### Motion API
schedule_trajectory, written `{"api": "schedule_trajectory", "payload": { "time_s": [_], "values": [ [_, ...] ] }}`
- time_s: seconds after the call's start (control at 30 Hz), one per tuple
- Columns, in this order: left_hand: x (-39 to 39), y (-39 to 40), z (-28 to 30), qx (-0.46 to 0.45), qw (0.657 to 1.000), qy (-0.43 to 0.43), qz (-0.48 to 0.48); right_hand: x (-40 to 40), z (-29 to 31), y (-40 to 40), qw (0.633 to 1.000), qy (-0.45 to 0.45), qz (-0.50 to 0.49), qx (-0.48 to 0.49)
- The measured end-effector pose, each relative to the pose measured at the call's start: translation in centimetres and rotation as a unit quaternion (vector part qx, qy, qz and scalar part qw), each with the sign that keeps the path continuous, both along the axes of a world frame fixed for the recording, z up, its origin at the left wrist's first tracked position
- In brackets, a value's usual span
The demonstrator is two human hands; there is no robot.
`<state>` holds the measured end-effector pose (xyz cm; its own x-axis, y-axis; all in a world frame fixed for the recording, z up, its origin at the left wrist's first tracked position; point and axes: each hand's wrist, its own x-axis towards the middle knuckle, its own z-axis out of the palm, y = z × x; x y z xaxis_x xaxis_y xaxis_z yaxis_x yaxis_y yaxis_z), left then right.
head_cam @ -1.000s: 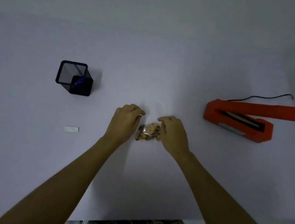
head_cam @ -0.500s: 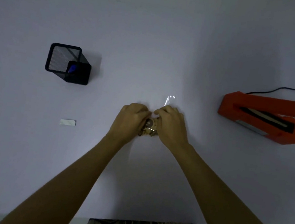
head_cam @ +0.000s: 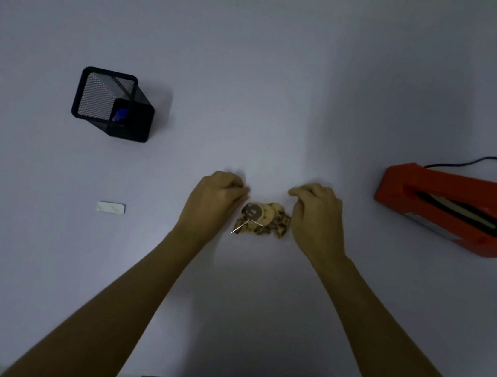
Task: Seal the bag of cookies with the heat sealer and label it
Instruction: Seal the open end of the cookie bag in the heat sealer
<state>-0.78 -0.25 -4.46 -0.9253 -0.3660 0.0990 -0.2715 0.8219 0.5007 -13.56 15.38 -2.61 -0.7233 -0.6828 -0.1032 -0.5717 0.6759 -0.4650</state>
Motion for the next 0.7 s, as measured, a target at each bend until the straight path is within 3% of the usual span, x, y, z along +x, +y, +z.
{"api": "schedule_trajectory", "payload": {
  "time_s": [0.17, 0.53, 0.7],
  "values": [
    [0.2, 0.0, -0.5, -0.049, 0.999, 0.005, -0.015, 0.7, -0.4, -2.2, 0.992, -0.107, 0.057, -0.036],
    [0.0, -0.1, -2.0, -0.102, 0.992, 0.051, -0.055, -1.9, -1.2, 0.0, 0.99, -0.108, 0.058, -0.066],
    [-1.7, -0.8, -2.9, -0.09, 0.982, 0.059, -0.154, -1.6, -1.8, -1.0, 0.991, -0.079, 0.071, -0.081]
  ]
}}
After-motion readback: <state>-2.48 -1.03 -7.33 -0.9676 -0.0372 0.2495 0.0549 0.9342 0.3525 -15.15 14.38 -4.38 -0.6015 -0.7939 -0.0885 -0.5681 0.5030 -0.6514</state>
